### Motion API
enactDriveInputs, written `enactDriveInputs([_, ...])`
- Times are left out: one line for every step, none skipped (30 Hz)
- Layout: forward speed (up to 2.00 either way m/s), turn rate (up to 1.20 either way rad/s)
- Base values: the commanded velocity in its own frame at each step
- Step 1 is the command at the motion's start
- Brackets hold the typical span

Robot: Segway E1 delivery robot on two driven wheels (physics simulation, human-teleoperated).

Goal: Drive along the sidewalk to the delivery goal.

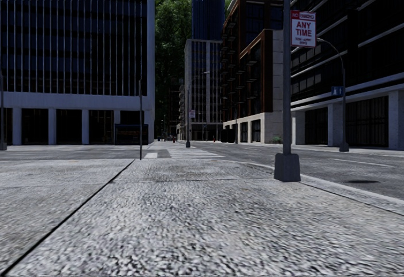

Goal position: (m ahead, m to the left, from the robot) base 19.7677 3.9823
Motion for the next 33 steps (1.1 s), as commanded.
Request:
enactDriveInputs([2.00, 0.00])
enactDriveInputs([2.00, 0.00])
enactDriveInputs([2.00, 0.00])
enactDriveInputs([2.00, 0.00])
enactDriveInputs([2.00, 0.00])
enactDriveInputs([2.00, 0.00])
enactDriveInputs([2.00, 0.00])
enactDriveInputs([2.00, 0.00])
enactDriveInputs([2.00, 0.00])
enactDriveInputs([2.00, 0.00])
enactDriveInputs([2.00, 0.00])
enactDriveInputs([2.00, 0.00])
enactDriveInputs([2.00, 0.00])
enactDriveInputs([2.00, 0.00])
enactDriveInputs([2.00, 0.00])
enactDriveInputs([2.00, 0.00])
enactDriveInputs([2.00, 0.00])
enactDriveInputs([2.00, 0.00])
enactDriveInputs([2.00, 0.00])
enactDriveInputs([2.00, 0.00])
enactDriveInputs([2.00, 0.00])
enactDriveInputs([2.00, 0.00])
enactDriveInputs([2.00, 0.00])
enactDriveInputs([2.00, 0.00])
enactDriveInputs([2.00, 0.00])
enactDriveInputs([2.00, 0.00])
enactDriveInputs([2.00, 0.00])
enactDriveInputs([2.00, 0.00])
enactDriveInputs([2.00, 0.00])
enactDriveInputs([2.00, 0.00])
enactDriveInputs([2.00, 0.00])
enactDriveInputs([2.00, 0.00])
enactDriveInputs([2.00, 0.00])
